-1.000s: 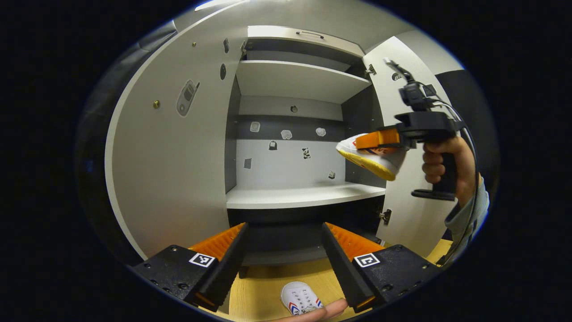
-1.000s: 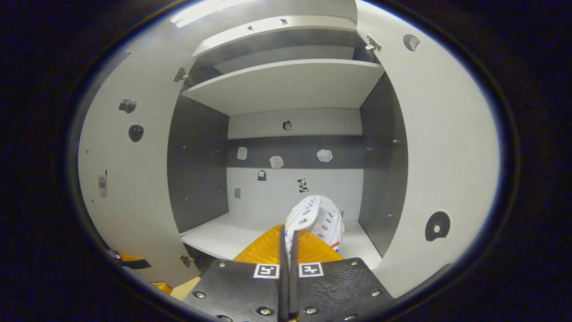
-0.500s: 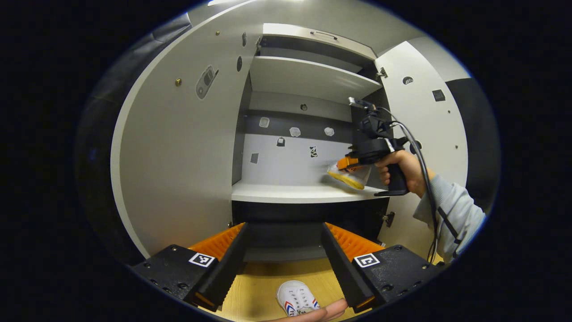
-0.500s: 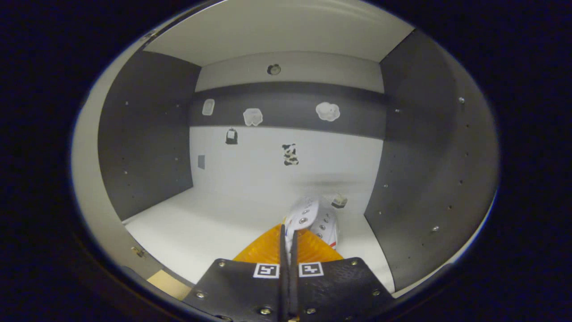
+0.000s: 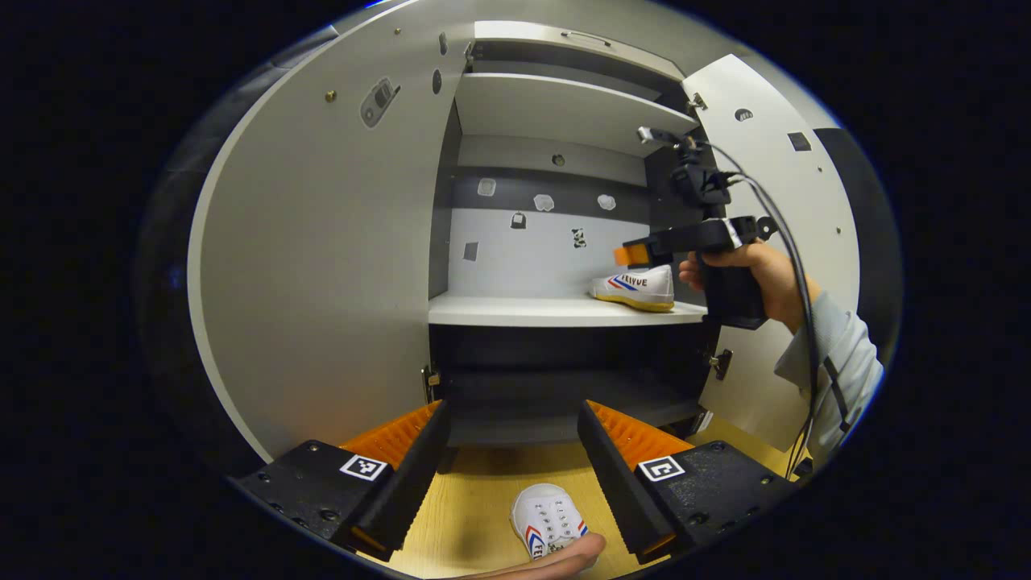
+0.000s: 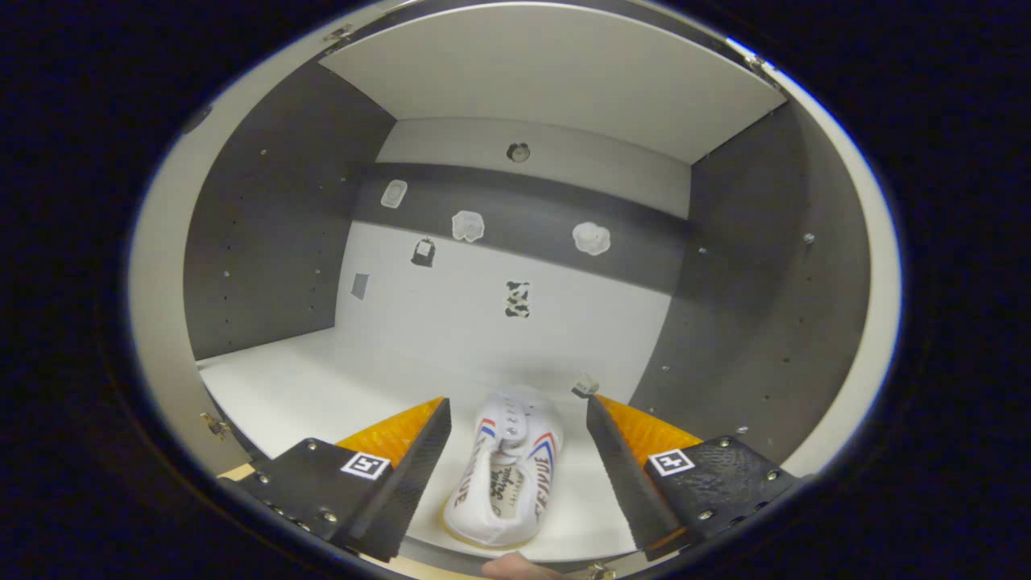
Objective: Grab one shoe with the right hand and put it into the shoe cabinet, grab the other shoe with the left hand and put it into the shoe cabinet; then close the right door with the right hand and the left door with the left hand.
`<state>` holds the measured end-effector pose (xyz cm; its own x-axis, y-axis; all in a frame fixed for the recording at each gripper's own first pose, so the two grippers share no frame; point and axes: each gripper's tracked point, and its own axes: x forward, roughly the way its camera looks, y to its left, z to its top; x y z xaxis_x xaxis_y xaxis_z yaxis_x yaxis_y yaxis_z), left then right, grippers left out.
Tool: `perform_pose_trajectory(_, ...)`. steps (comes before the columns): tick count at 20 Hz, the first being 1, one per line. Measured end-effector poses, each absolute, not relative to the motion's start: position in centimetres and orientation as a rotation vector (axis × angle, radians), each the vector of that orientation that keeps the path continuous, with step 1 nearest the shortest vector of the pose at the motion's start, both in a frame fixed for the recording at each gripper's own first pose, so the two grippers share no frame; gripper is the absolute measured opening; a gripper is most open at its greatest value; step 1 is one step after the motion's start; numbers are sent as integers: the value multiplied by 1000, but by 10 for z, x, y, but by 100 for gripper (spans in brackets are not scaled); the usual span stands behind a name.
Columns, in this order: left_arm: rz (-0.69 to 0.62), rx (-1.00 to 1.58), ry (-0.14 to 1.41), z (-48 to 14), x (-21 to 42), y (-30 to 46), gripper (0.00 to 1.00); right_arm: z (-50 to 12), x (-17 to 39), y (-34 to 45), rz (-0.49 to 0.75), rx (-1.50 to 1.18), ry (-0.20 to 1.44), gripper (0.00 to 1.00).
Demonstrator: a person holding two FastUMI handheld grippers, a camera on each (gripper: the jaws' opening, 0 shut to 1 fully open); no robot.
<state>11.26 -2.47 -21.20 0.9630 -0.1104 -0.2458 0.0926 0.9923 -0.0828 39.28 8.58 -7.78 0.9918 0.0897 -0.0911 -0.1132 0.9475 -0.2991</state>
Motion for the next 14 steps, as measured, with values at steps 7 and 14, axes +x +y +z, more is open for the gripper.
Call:
perform_pose_trajectory(7, -84, -71, 406, -297, 101, -29, 98, -81, 267, 102, 204, -110, -23, 99)
perform_pose_trajectory(14, -160, -100, 602, -387, 57, -43, 98, -101, 177, 70, 154, -54, -96, 98)
